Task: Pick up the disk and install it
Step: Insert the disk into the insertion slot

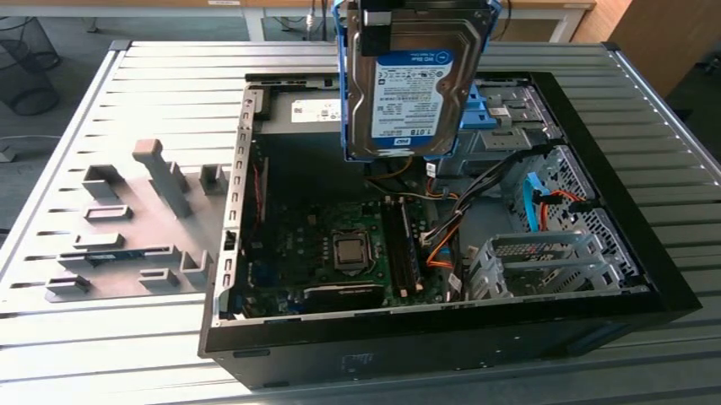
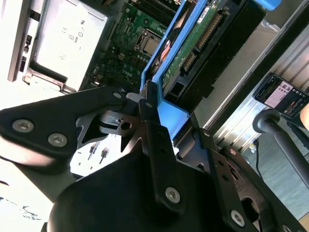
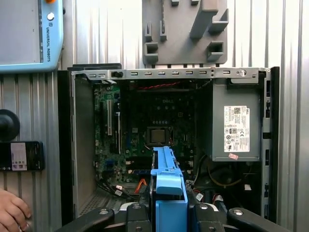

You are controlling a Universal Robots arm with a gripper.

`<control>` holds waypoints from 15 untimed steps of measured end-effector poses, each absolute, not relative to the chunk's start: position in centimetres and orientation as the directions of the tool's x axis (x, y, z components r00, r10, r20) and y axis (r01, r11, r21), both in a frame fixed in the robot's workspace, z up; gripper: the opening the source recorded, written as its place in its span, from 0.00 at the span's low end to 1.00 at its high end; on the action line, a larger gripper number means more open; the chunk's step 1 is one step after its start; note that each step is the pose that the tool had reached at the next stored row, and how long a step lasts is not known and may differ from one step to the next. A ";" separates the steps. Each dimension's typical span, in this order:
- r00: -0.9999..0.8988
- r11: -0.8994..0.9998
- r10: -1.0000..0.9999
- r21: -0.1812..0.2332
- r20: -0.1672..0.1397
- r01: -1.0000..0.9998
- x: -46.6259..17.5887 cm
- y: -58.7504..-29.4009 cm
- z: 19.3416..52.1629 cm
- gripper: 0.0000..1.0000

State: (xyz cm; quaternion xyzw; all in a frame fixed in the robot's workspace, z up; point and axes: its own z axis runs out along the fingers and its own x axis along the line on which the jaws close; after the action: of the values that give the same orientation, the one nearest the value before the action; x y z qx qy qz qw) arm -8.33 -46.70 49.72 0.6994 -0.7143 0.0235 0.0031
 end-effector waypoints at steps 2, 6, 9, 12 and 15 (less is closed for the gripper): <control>-0.021 0.020 -0.999 -0.029 0.037 -0.999 -8.3 -46.7 49.7 0.36; -0.021 0.021 -1.000 -0.029 0.016 -0.999 -8.3 -47.1 49.7 0.36; -0.021 0.022 -1.000 -0.028 -0.011 -0.999 -8.3 -47.6 49.7 0.36; -0.021 0.022 -1.000 -0.028 -0.010 -0.999 -8.3 -48.3 49.7 0.36; -0.021 0.022 -1.000 -0.028 -0.011 -0.999 -8.3 -49.3 49.7 0.36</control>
State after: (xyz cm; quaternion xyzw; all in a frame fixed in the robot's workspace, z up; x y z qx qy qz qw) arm -8.33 -49.26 49.66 0.6993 -0.7146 0.0064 -0.0137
